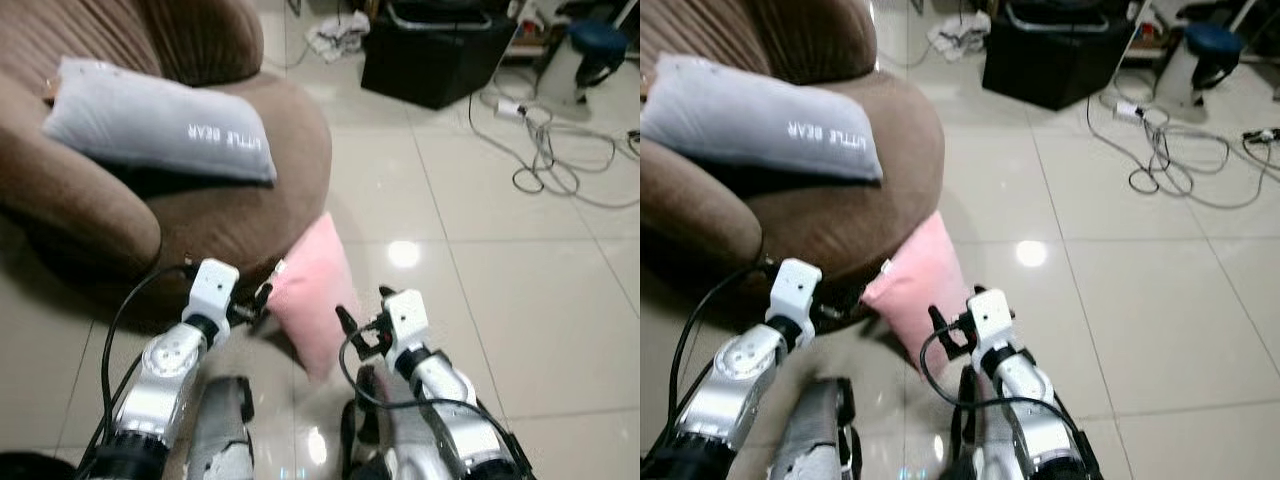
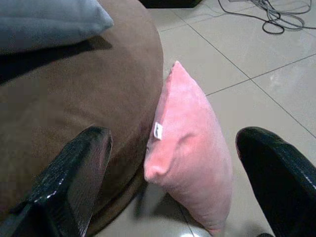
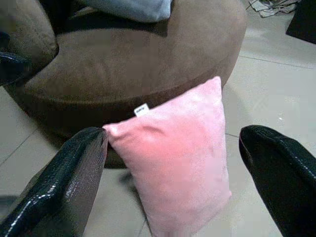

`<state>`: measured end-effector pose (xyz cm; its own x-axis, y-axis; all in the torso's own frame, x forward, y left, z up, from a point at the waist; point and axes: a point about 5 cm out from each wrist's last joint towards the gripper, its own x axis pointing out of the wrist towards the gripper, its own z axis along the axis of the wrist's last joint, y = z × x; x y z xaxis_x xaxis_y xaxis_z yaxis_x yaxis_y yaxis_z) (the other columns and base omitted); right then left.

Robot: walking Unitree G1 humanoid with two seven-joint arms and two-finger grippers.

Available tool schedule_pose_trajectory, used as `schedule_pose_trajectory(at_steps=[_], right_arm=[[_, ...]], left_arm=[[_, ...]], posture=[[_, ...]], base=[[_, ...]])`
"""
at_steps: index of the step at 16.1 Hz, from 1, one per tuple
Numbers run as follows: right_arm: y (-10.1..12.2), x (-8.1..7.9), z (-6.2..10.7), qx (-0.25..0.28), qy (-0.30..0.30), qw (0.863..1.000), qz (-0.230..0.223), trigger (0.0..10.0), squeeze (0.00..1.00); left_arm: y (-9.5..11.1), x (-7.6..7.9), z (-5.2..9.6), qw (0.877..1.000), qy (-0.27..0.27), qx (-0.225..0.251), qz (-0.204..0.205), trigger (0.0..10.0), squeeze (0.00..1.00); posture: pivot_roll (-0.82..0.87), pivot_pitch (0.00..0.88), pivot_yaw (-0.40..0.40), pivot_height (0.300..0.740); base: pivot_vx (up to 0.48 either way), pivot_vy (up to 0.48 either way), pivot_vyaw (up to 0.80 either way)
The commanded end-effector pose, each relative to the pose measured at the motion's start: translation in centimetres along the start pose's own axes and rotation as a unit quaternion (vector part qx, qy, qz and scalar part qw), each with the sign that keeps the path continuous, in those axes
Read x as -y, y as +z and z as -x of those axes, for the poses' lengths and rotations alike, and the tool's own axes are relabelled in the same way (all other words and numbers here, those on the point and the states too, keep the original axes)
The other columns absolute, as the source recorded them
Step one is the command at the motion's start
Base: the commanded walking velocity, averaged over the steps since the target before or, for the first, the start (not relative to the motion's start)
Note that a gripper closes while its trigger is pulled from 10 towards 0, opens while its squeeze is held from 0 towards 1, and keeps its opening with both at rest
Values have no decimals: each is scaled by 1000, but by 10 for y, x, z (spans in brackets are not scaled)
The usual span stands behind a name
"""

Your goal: Move the pillow to the sofa from floor

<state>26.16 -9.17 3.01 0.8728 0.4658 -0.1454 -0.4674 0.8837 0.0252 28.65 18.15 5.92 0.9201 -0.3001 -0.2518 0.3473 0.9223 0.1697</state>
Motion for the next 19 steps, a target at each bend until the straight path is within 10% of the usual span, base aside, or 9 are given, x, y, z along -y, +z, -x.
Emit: schedule_pose_trajectory(at_steps=[1,13,17,19], right_arm=[[-4,0,1,-10,-1,1000,-4,10000,259],[-3,3,0,-11,-8,1000,-5,10000,227],[4,13,0,14,-27,1000,-4,10000,243],[10,18,-5,27,-27,999,6,10000,239]], left_arm=[[0,2,2,1000,-4,-1,-7,10000,0],[-1,0,4,1000,13,0,5,10000,0],[-8,-31,29,986,131,41,92,10000,0],[0,-27,23,990,115,51,64,10000,0]], posture=[[25,186,-65,566],[34,198,-69,561],[87,187,-99,526],[118,182,-115,526]], base=[[0,0,0],[0,0,0],[0,0,0],[0,0,0]])
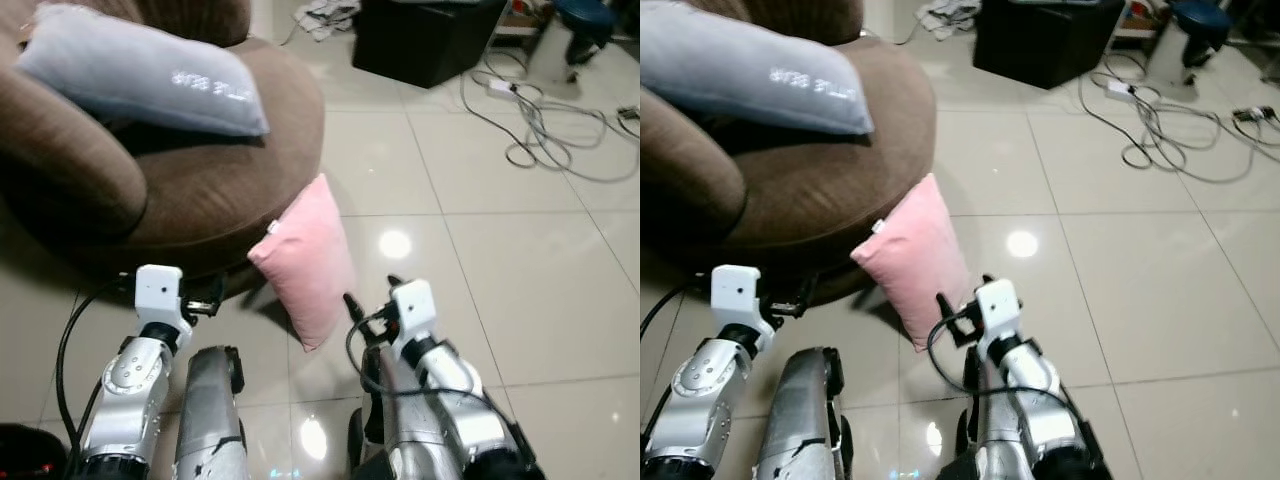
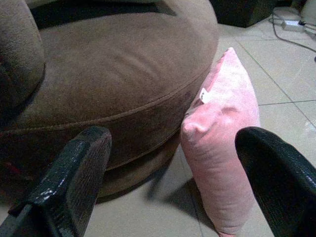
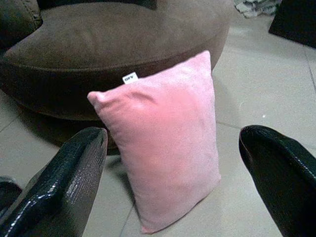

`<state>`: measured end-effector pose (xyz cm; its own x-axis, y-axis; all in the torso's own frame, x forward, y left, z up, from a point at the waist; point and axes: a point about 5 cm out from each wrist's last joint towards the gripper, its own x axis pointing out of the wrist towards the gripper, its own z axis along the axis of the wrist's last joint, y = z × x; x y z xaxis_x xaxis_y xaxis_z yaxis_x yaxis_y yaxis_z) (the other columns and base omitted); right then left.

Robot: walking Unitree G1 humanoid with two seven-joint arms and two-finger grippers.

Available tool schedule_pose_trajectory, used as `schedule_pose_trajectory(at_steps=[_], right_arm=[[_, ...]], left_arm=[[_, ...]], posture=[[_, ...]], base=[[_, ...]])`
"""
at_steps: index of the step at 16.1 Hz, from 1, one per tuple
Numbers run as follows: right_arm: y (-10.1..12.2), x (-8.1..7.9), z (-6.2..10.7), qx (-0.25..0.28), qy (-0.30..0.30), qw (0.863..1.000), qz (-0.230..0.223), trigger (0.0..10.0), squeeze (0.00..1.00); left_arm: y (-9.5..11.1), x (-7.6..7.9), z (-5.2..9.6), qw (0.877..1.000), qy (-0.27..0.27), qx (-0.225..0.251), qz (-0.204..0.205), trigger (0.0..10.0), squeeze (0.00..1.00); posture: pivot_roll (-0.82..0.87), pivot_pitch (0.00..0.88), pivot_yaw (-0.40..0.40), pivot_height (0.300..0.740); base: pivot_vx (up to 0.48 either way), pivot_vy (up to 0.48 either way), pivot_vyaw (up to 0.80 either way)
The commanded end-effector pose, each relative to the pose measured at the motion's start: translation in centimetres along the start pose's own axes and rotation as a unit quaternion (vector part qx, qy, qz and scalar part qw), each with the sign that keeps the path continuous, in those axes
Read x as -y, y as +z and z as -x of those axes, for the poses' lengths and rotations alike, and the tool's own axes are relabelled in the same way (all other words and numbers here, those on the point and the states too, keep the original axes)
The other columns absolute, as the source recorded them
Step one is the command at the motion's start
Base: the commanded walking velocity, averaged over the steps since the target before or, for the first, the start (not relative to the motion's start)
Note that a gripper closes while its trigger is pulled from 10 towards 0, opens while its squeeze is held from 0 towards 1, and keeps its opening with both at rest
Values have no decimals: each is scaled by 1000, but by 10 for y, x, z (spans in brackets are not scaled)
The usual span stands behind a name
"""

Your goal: Move the pillow to the sofa from floor

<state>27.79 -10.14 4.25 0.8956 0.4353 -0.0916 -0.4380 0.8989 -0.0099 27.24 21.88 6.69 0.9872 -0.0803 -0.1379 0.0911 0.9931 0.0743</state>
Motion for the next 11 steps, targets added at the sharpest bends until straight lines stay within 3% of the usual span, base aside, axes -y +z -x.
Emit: schedule_pose_trajectory(at_steps=[1,6,11], right_arm=[[-2,5,-1,0,-10,1000,-10,10000,235],[18,9,-25,12,23,1000,12,10000,231],[18,26,-22,3,30,999,40,10000,227]], left_arm=[[7,3,-7,1000,3,15,-6,10000,0],[16,9,-21,999,3,33,4,10000,0],[5,34,-24,999,-17,26,17,10000,0]], posture=[[143,174,-132,526],[195,117,-219,526],[153,118,-242,526]], base=[[0,0,0],[0,0,0],[0,0,0]])
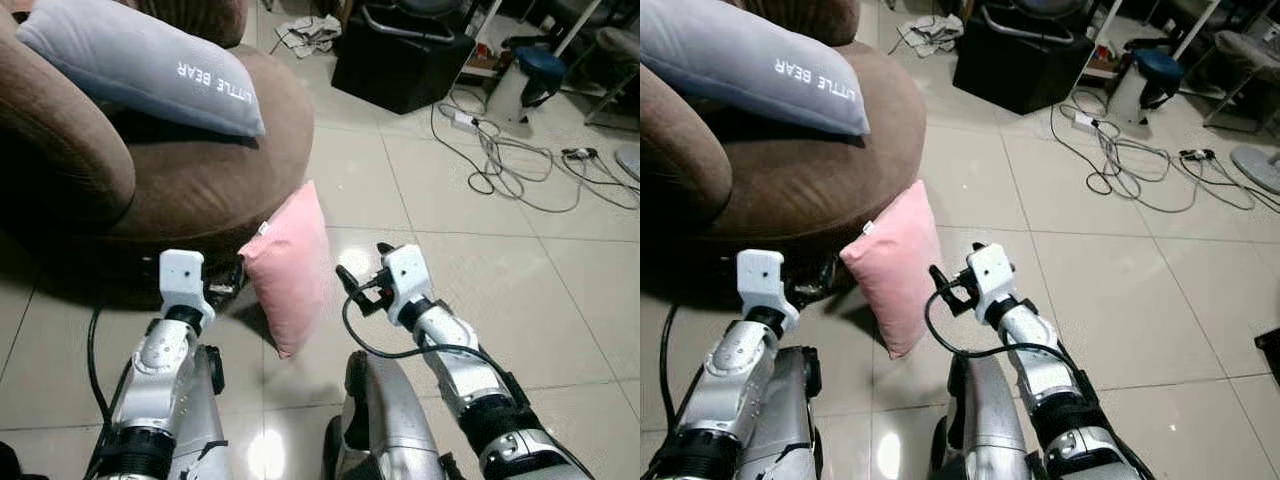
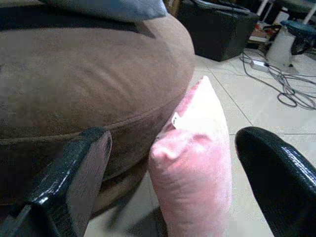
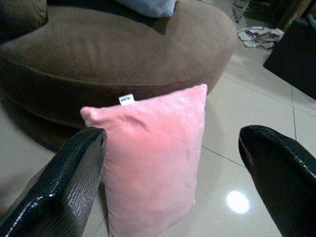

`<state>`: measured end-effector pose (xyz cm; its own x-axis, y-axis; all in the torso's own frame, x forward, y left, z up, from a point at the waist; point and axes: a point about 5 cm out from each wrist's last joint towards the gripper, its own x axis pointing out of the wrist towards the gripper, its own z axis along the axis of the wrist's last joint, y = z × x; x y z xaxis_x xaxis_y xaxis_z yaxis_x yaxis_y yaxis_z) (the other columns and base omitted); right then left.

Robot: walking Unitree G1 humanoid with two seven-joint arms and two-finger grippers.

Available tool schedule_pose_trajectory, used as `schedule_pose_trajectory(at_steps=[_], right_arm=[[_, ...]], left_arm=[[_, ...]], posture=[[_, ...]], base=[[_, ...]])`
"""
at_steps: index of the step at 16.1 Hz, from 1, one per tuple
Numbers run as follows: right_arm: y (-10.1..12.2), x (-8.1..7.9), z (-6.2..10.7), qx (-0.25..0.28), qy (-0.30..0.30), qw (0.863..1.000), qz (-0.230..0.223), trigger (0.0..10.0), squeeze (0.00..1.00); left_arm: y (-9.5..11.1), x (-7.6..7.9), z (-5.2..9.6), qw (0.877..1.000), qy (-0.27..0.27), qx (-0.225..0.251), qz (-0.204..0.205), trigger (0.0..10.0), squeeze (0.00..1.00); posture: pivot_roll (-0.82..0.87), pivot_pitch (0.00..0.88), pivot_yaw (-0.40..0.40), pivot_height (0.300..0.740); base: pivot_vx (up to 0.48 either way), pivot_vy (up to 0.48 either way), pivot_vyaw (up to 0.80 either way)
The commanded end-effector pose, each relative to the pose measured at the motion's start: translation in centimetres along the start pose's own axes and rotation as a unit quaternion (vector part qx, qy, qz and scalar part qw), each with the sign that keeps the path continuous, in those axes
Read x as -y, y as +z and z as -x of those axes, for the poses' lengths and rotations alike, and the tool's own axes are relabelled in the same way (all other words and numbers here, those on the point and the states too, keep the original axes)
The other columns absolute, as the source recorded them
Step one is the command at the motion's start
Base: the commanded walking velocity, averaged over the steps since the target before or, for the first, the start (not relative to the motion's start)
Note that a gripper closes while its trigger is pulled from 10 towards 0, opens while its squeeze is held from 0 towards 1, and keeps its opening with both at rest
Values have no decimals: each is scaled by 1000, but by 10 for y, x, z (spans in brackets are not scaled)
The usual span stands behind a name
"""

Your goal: Move the pillow to the sofa from floor

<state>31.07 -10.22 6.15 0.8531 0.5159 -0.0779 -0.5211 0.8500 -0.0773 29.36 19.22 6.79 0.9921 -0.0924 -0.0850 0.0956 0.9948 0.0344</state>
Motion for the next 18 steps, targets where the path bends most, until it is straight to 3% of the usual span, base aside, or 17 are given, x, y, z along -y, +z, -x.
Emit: schedule_pose_trajectory(at_steps=[1,4,10,13,18], right_arm=[[-4,10,7,-5,-17,1000,1,10000,227],[-9,8,10,-12,-24,1000,-6,10000,227],[-13,5,10,-17,-29,999,-5,10000,247],[-6,11,5,1,-57,998,14,10000,227],[-11,2,4,6,-86,996,-11,10000,212]], left_arm=[[-2,14,-3,1000,-20,0,2,10000,0],[-2,21,-6,999,-33,1,2,10000,0],[0,23,-10,999,-44,3,-5,10000,0],[19,27,-14,997,-46,54,-32,10000,0],[20,26,-13,994,-84,41,-49,10000,0]], posture=[[139,116,-238,526],[135,108,-234,526],[123,113,-218,476],[118,136,-162,471],[97,150,-77,471]], base=[[0,0,0],[0,0,0],[0,0,0],[0,0,0],[0,0,0]])
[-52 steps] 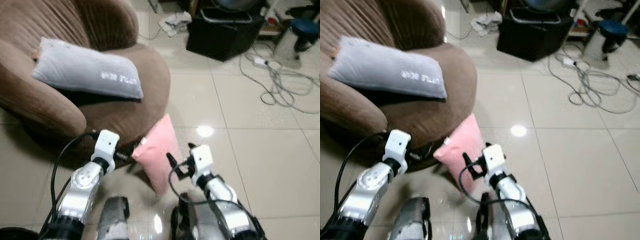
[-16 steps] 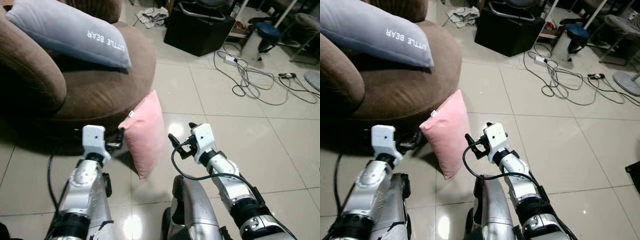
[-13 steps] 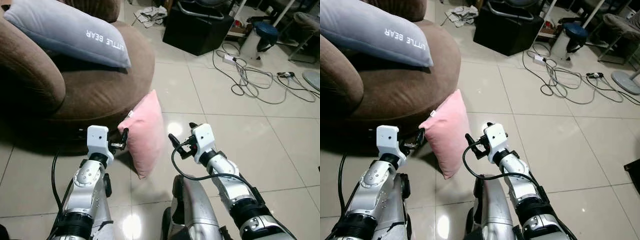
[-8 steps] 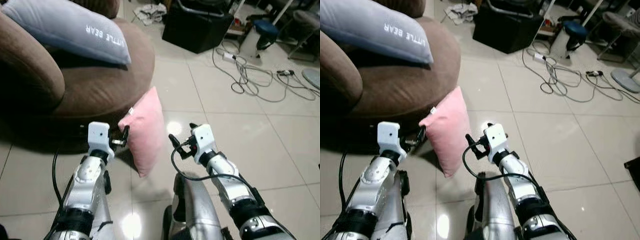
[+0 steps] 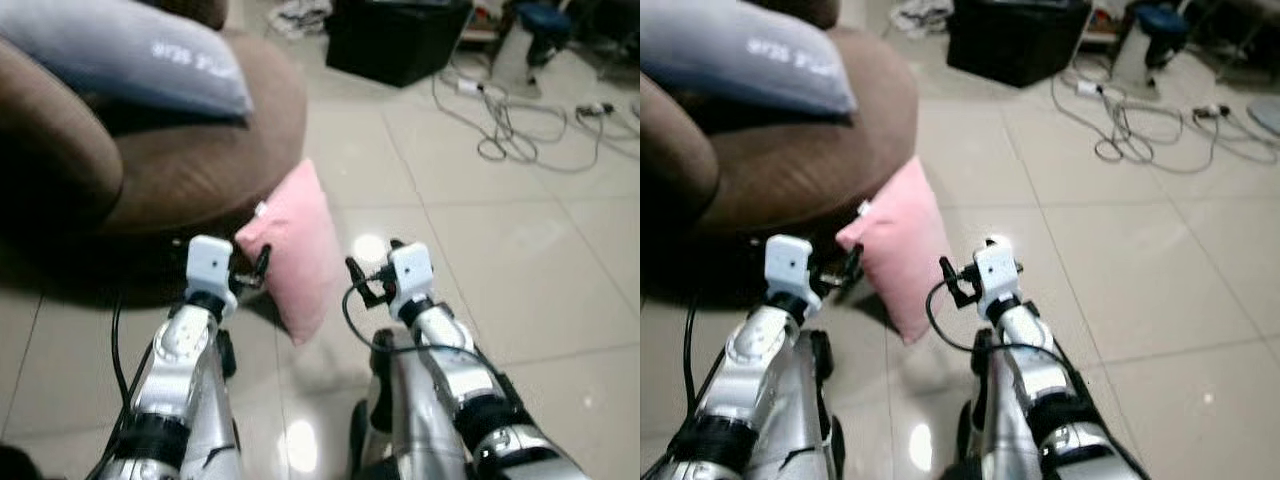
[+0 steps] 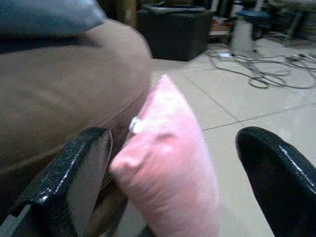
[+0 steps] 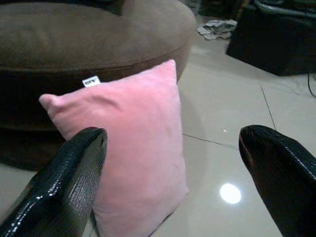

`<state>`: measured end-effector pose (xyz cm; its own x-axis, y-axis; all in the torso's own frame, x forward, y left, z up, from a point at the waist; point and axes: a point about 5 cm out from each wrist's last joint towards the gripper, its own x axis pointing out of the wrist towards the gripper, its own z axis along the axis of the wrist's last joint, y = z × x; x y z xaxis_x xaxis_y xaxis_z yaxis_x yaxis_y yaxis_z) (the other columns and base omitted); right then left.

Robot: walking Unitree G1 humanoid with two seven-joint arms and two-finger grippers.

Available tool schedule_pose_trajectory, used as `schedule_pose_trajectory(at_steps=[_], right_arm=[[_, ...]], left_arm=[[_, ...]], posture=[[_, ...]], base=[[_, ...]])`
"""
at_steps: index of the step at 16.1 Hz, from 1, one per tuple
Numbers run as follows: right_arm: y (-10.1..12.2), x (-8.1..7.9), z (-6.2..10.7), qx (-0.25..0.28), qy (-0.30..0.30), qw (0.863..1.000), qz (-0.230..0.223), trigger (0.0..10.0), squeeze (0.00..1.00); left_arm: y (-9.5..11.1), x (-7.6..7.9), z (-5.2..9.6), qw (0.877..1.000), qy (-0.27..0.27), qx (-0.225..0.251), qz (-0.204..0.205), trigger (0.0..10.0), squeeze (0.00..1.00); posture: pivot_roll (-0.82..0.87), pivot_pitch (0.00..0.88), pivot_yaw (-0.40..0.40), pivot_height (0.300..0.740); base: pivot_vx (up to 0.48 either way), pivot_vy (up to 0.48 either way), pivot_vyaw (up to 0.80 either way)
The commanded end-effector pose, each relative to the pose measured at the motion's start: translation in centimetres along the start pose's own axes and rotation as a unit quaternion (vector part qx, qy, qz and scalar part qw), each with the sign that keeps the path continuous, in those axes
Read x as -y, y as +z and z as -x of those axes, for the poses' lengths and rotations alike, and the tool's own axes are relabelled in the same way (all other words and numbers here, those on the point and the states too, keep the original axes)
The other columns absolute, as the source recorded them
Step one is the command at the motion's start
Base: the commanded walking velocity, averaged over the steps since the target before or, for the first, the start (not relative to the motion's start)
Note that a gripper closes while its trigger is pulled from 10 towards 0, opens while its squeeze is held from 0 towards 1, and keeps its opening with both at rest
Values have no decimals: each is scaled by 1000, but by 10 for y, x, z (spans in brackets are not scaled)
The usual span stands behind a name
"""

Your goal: Move the pillow to the sofa from floor

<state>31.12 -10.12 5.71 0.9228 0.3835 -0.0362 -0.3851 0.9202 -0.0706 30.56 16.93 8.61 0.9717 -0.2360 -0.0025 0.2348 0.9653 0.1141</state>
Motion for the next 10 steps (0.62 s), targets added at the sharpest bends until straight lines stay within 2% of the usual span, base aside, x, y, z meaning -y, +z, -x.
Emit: schedule_pose_trajectory(at_steps=[1,4,8,10], right_arm=[[-9,2,6,-12,-9,1000,-4,10000,212],[-13,-7,8,-18,5,1000,-6,10000,212],[-13,-9,9,-16,13,1000,-3,10000,212],[-13,-8,9,-19,16,1000,-3,10000,212]], left_arm=[[0,5,-1,1000,-19,-7,-6,10000,0],[-3,7,-4,1000,-22,-19,-3,10000,0],[-10,8,-1,999,-18,-35,-6,10000,0],[-11,7,-1,999,-7,-37,-7,10000,0]], posture=[[95,146,-73,471],[94,136,-76,471],[97,138,-96,471],[96,142,-101,471]], base=[[0,0,0],[0,0,0],[0,0,0],[422,0,0]])
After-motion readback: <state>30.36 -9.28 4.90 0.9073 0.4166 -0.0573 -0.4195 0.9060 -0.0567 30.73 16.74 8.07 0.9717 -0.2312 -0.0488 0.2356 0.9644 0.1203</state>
